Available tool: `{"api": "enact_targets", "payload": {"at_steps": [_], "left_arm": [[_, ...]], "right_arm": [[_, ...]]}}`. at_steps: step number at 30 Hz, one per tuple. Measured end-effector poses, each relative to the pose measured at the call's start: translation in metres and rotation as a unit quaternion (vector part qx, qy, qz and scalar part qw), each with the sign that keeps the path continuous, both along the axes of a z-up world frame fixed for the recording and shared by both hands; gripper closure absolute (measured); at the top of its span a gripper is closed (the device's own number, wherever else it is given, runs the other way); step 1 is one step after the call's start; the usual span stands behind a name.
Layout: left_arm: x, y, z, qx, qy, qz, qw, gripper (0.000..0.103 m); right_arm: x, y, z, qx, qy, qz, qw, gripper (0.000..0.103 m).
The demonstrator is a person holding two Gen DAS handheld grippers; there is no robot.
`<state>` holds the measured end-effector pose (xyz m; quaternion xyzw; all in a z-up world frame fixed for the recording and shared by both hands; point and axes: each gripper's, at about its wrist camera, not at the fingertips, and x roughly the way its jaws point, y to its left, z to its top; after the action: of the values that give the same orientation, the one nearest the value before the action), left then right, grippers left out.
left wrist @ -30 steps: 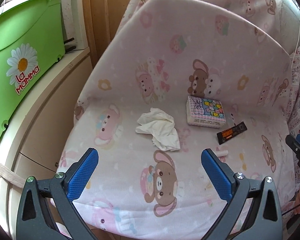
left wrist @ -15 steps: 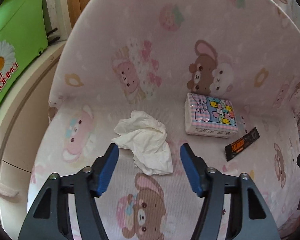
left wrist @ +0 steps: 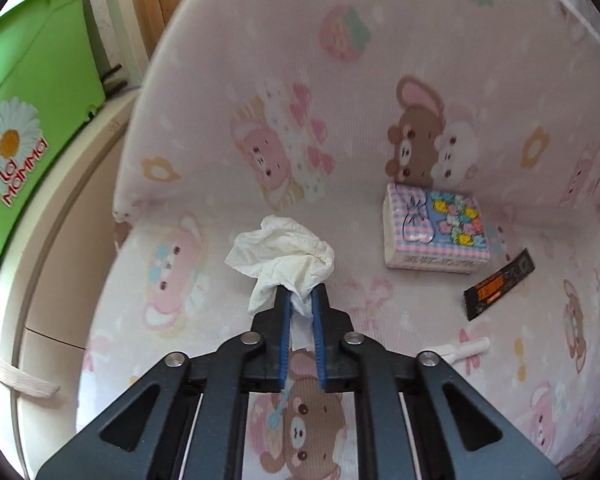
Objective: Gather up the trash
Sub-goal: 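Grasp the white plastic stick with the right tool while the left tool holds the tissue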
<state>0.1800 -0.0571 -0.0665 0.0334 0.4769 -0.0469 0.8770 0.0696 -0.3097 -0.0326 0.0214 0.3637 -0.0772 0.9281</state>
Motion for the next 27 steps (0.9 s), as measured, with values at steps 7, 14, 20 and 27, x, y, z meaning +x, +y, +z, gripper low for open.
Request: {"api": "enact_targets", "payload": {"at_steps": [7,14,20,27], "left_arm": [[-0.02,0.023,0.04,-0.067,-0.025,-0.005,0.9974,0.094],[-0.028,0.039,0.056,-0.072,-0.041,0.025,0.9963,0.094],[-0.032,0.038,0.06,-0.058,-0.051,0.034,0.9964,0.094],[-0.034,0.041,0.062,-0.054,-0.051,0.046,0.9962,0.094]], "right_arm": [[0.003,0.016,-0.002,0.007,-0.005,0.013,1.0,0.019],[0.005,0.062,-0.009,0.03,-0.002,0.055,0.998,0.019],[0.018,0.109,-0.017,0.049,0.016,0.079,0.996,0.019],[0.04,0.15,-0.032,0.015,0.041,0.073,0.996,0.019]]}}
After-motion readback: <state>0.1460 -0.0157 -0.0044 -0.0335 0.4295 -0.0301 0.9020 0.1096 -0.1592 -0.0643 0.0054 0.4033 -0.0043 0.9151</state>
